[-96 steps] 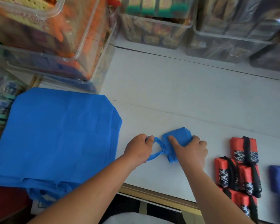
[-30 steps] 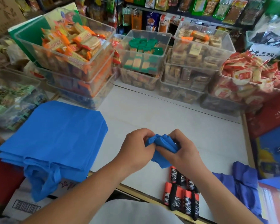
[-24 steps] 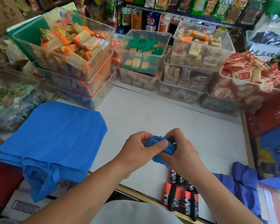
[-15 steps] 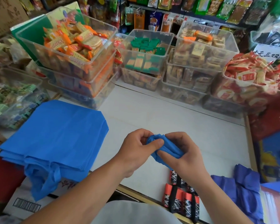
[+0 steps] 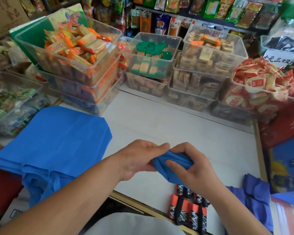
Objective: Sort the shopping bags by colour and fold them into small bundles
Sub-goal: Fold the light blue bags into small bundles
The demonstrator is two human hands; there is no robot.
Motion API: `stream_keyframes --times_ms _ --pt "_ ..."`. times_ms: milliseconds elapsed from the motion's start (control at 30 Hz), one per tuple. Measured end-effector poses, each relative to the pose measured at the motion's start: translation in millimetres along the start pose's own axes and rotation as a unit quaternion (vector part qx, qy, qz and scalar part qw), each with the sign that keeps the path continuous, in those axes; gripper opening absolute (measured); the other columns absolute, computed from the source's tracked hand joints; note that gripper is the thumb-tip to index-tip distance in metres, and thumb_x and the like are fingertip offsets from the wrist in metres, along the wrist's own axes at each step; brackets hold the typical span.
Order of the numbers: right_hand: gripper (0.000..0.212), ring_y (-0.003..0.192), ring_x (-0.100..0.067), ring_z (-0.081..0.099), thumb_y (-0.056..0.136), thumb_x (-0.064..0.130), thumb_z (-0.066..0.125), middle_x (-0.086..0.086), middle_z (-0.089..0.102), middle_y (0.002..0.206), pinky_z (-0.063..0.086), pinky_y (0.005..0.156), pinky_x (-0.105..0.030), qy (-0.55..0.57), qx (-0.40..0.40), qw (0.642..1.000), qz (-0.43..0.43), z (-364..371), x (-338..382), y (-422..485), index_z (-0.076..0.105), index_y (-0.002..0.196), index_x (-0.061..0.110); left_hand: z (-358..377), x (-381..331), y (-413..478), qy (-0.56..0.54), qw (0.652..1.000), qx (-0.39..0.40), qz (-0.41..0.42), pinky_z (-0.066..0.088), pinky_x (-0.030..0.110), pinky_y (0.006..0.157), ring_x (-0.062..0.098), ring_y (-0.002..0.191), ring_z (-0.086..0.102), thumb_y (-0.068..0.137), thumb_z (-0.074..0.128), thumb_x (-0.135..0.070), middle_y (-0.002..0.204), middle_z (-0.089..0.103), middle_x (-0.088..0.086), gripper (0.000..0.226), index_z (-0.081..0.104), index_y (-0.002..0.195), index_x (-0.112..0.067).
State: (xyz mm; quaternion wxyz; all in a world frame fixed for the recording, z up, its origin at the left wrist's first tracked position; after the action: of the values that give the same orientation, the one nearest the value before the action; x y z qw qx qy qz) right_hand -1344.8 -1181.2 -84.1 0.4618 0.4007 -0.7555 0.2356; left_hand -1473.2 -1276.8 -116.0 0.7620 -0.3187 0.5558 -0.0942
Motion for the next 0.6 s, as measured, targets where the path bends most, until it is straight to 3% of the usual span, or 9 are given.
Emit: stream_keyframes --times_ms 133,333,400,467,533,600 --pt "0.026 0.077 -0.017 0.068 0.088 0.019 0.08 0.011 0.068 0.09 0.058 0.062 -0.035 0.001 0.036 0.999 0.005 -6 -1 2 0.059 0.102 0.024 4 3 1 -0.028 0.999 0.017 -0.022 0.06 0.038 0.093 0.022 0.097 0.074 0.093 0.074 -0.027 0.106 0.076 0.015 0.041 0.066 0.116 0.007" --pt "0.03 0.081 -0.017 0.071 0.084 0.017 0.084 0.01 0.07 0.092 0.06 0.064 -0.036 0.029 0.028 0.999 0.021 -7 -4 -5 0.062 0.102 0.025 10 1 6 -0.004 0.999 0.034 -0.006 0.06 0.043 0.093 0.021 0.089 0.069 0.098 0.067 -0.01 0.092 0.07 0.011 0.008 0.066 0.101 -0.002" --pt "0.032 0.083 -0.013 0.07 0.084 0.019 0.084 0.011 0.069 0.093 0.06 0.066 -0.031 0.016 0.033 0.999 0.034 -6 -9 -2 0.06 0.104 0.026 8 1 10 0.037 0.999 -0.009 0.013 0.061 0.044 0.091 0.02 0.084 0.069 0.097 0.068 -0.01 0.088 0.07 0.01 0.008 0.067 0.096 -0.002" --pt "0.033 0.084 -0.006 0.069 0.085 0.02 0.083 0.011 0.068 0.094 0.056 0.067 -0.02 -0.007 0.035 0.998 0.046 -4 -13 0 0.058 0.104 0.027 6 -2 9 0.132 0.987 -0.078 0.053 0.062 0.034 0.081 0.013 0.075 0.068 0.095 0.07 -0.014 0.083 0.07 0.005 0.007 0.068 0.092 -0.008" --pt "0.029 0.082 0.0 0.067 0.085 0.021 0.082 0.01 0.069 0.094 0.051 0.065 -0.012 -0.021 0.022 0.997 0.064 -2 -17 1 0.059 0.103 0.026 8 -11 6 0.252 0.949 -0.145 0.119 0.056 0.023 0.067 0.004 0.068 0.062 0.094 0.07 -0.018 0.081 0.068 -0.005 0.004 0.067 0.09 -0.019" --pt "0.025 0.08 0.003 0.066 0.085 0.02 0.082 0.012 0.07 0.092 0.048 0.064 -0.009 -0.024 -0.003 0.997 0.077 -4 -23 3 0.062 0.1 0.025 14 -18 4 0.322 0.912 -0.184 0.178 0.056 0.025 0.068 0.004 0.071 0.062 0.093 0.069 -0.021 0.081 0.067 -0.01 0.007 0.066 0.091 -0.026"
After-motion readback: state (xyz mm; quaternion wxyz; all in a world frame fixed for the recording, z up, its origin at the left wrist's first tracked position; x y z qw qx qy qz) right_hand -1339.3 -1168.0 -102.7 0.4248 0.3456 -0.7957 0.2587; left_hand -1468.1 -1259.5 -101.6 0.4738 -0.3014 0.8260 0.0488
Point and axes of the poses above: each hand's wrist, its own y-axis towards the middle knuckle, its own z-axis out of the palm, x = y × z, the point moved 7 cm from there along y, towards the middle knuckle
